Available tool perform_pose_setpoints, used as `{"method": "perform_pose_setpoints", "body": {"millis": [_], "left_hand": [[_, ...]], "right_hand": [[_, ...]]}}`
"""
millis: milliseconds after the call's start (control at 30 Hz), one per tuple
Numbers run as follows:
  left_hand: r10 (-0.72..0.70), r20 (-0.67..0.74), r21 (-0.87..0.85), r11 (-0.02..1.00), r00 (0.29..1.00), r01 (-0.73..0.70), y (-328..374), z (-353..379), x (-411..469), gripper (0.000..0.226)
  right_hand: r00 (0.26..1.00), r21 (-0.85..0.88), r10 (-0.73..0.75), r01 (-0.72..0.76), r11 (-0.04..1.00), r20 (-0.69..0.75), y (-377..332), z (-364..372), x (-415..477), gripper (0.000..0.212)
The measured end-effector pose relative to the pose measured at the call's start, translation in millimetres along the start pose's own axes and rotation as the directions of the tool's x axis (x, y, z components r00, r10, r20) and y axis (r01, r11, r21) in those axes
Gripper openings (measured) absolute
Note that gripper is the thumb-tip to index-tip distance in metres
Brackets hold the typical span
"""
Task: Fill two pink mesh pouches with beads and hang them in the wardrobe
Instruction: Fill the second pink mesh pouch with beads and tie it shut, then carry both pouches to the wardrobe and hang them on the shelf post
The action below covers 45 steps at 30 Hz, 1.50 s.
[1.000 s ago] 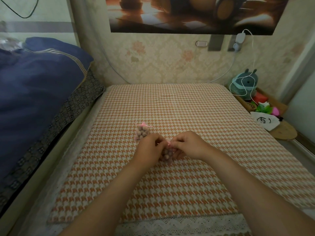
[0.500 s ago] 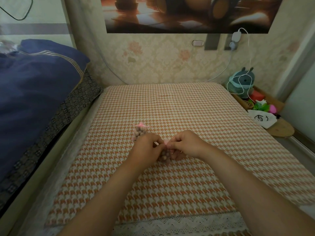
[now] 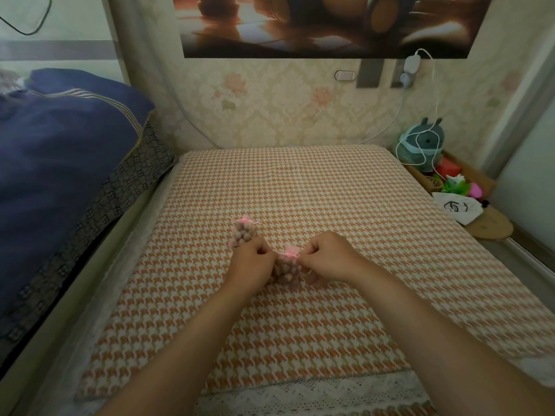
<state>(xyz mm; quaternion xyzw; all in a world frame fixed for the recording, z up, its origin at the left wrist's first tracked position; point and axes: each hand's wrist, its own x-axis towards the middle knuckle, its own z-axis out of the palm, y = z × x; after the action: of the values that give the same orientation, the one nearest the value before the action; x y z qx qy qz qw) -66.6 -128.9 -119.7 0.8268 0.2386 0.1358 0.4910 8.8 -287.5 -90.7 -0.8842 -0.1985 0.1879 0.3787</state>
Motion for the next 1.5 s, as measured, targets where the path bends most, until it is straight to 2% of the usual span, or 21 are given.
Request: {"method": "perform_pose_setpoints", "body": {"millis": [100,167,267,333,433,467,567,733,867,1000,1100,1133,1233,1267,1333,1367,1433,1500], "left_hand": [[-0.082,-0.001,-0.095,0.992,0.997,0.082,-3,1,0,0.030],[-0.137,0.003,-0.161,0.978,0.991,0.136,-4,1,0,0.030],[-0.144,0.006,-0.177,0.974,0.990,0.143,-1,0,-3,0.027],[-0.094,0.001,-0.109,0.990,0.996,0.094,3,-3,-5,0.024],[0.051,0.050,0.153,0.987,0.997,-0.058,7,-6,-9,0.022],[0.081,0.079,0.193,0.977,0.994,-0.095,10,-6,-12,0.023],[0.120,0.104,0.215,0.967,0.987,-0.140,9,-5,-13,0.027],[0.077,0.111,0.220,0.970,0.991,-0.100,6,-6,-9,0.026],[0.094,0.139,0.200,0.972,0.986,-0.121,5,-11,-7,0.021],[0.098,0.143,0.169,0.978,0.985,-0.122,0,-15,-4,0.022],[0.138,0.139,0.240,0.956,0.981,-0.169,-1,-17,-3,0.027],[0.164,0.120,0.288,0.938,0.979,-0.192,-1,-19,-1,0.029],[0.293,0.002,0.358,0.893,0.956,-0.274,-8,-28,16,0.014],[0.333,-0.050,0.370,0.882,0.942,-0.292,-13,-31,23,0.010],[0.335,-0.114,0.419,0.870,0.935,-0.261,-22,-32,32,0.018],[0.317,-0.108,0.448,0.861,0.942,-0.238,-25,-32,36,0.025],[0.279,-0.040,0.475,0.850,0.959,-0.228,-31,-28,43,0.038],[0.276,0.012,0.455,0.854,0.961,-0.251,-34,-22,49,0.042]], "right_hand": [[0.995,0.122,0.096,-0.098,0.988,0.024,-1,1,1,0.016],[0.993,0.139,0.109,-0.114,0.984,0.047,0,0,1,0.017],[0.990,0.145,0.122,-0.131,0.981,0.074,1,0,0,0.020],[0.989,0.176,0.122,-0.135,0.975,0.079,0,1,0,0.017],[0.988,0.235,0.130,-0.145,0.961,0.079,0,2,0,0.013],[0.988,0.239,0.131,-0.148,0.960,0.084,0,1,-1,0.012],[0.984,0.198,0.136,-0.156,0.968,0.112,0,-1,-3,0.013],[0.987,0.094,0.137,-0.145,0.985,0.087,6,-2,1,0.020],[0.993,0.062,0.094,-0.098,0.993,0.066,5,2,1,0.023],[0.993,-0.039,0.097,-0.095,0.995,0.068,6,1,-3,0.038],[0.996,-0.067,0.090,-0.090,0.994,-0.009,4,1,-5,0.045],[0.996,-0.058,0.081,-0.082,0.995,-0.025,3,2,-7,0.049],[0.997,-0.149,0.072,-0.070,0.986,0.009,-5,9,-12,0.084],[0.998,-0.181,0.058,-0.050,0.982,0.039,-6,13,-13,0.087],[0.996,-0.194,0.030,-0.013,0.981,0.082,-7,20,-13,0.080],[0.995,-0.189,0.015,0.003,0.982,0.096,-7,21,-12,0.078],[0.993,-0.176,-0.019,0.039,0.984,0.117,-8,22,-10,0.090],[0.992,-0.155,-0.051,0.069,0.986,0.116,-8,22,-7,0.093]]}}
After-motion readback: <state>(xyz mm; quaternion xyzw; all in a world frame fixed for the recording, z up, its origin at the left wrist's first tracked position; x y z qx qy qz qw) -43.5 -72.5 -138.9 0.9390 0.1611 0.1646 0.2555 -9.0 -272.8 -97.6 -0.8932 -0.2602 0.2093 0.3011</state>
